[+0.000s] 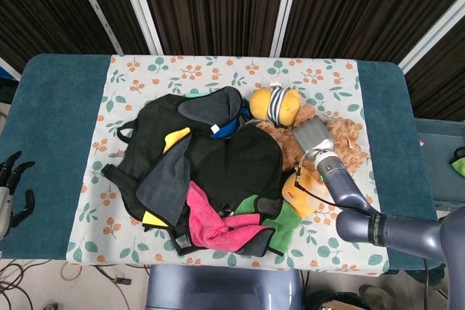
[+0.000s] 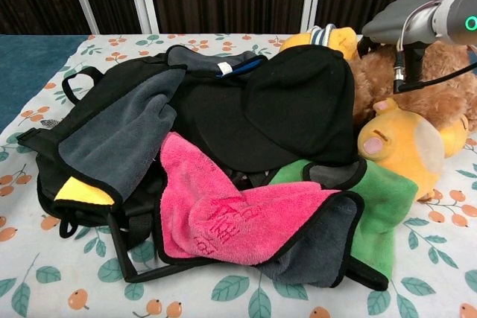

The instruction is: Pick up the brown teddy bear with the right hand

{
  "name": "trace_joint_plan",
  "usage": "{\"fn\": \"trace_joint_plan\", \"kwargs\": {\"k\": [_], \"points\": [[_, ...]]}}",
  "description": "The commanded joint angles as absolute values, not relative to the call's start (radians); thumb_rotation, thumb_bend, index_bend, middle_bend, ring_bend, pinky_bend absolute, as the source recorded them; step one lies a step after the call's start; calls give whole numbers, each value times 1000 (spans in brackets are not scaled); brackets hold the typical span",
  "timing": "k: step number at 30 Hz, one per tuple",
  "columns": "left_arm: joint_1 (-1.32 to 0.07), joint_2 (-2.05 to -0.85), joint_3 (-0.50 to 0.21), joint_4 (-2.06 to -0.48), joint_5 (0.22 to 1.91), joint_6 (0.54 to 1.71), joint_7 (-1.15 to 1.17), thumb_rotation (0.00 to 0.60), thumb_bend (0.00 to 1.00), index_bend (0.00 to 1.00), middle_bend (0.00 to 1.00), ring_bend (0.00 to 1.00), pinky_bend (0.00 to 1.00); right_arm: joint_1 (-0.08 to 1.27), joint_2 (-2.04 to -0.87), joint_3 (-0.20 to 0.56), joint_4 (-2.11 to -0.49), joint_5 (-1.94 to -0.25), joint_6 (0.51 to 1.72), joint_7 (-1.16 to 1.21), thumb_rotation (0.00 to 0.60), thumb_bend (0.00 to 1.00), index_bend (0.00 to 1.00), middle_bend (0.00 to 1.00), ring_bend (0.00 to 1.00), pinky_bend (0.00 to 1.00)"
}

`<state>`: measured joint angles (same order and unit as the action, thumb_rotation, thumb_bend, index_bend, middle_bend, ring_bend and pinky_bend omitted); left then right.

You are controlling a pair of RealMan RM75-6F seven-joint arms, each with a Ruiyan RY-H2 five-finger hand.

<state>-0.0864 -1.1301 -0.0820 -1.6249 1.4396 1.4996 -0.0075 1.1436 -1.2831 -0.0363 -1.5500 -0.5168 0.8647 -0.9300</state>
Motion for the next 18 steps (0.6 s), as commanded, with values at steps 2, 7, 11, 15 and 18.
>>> {"fn": "trace_joint_plan", "kwargs": {"k": [2,7,11,15,18], "points": [[-86,-1130,-82,-1626,1440,1500,-7,600,575,194,54,93,0,1101,-1257,-14,-1544,-614,881,-843,600,545,619,672,659,440],[-85,-1129,-82,-1628,1441,1501,-8,600,575,194,54,93,0,1060,-1202,36,-1583,-685,900,-716,600,559,619,674,663,440],[-85,-1129,-82,-1628,1442,1502,-10,600,575,194,54,93,0,1030,-1147,71,-1619,-728,903,-624,600,566,618,680,668,440],[-85,-1129,-82,-1630,1443,1503,-9,600,575,195,54,93,0,1004,-1081,98,-1656,-769,902,-553,600,565,619,680,668,440],[-84,-1129,-82,-1630,1443,1504,-9,600,575,195,54,93,0,977,-1027,130,-1695,-806,911,-476,600,566,619,680,668,440]]}}
